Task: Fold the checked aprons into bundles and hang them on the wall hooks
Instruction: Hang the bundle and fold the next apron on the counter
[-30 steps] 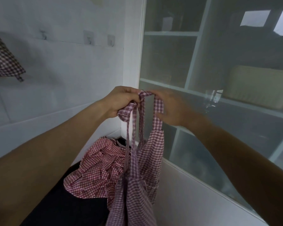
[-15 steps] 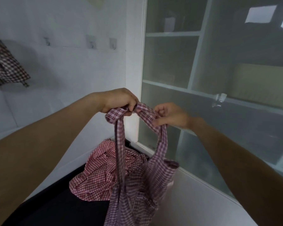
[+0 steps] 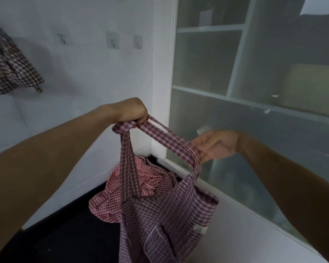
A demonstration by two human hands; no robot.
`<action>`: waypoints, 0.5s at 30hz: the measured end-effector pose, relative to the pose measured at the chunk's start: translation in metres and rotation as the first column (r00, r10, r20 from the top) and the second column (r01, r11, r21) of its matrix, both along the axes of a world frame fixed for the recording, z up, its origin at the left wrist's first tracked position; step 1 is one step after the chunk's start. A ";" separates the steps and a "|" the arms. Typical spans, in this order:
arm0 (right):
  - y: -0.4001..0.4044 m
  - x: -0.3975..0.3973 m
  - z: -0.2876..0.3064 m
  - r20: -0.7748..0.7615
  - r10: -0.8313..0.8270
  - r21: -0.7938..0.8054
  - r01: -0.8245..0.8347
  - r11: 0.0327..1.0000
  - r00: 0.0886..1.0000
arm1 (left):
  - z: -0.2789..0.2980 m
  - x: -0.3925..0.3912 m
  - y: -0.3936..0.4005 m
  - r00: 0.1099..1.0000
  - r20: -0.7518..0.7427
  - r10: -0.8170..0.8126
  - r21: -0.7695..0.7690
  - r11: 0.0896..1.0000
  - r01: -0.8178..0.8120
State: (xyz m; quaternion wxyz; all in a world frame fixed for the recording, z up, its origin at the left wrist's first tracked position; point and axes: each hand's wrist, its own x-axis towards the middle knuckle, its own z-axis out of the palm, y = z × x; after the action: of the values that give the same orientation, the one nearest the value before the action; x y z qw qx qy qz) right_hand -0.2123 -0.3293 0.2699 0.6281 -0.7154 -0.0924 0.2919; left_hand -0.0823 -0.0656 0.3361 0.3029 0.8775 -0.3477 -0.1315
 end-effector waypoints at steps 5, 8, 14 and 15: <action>0.002 0.000 0.009 0.137 -0.158 -0.108 0.173 0.979 0.978 | -0.028 0.011 0.013 0.991 -0.133 -0.013 0.015 1.000 0.015; -0.002 0.003 0.017 0.258 -0.435 -0.072 0.467 0.882 0.862 | -0.040 0.016 0.016 0.968 -0.249 -0.005 0.003 1.000 0.006; -0.007 0.000 0.022 0.572 -0.254 -0.569 0.600 0.562 0.780 | -0.058 0.021 0.031 0.992 -0.099 -0.083 0.245 0.964 0.106; -0.009 0.002 0.021 0.595 -0.221 -0.607 0.612 0.507 0.773 | -0.062 0.022 0.032 0.996 -0.064 -0.064 0.253 0.964 0.078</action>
State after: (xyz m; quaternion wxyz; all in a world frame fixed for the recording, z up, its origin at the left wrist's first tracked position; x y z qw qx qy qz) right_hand -0.2106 -0.3383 0.2908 0.2702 -0.9586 0.0827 -0.0349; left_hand -0.0606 -0.0341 0.2746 0.1920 0.8923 -0.3504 -0.2101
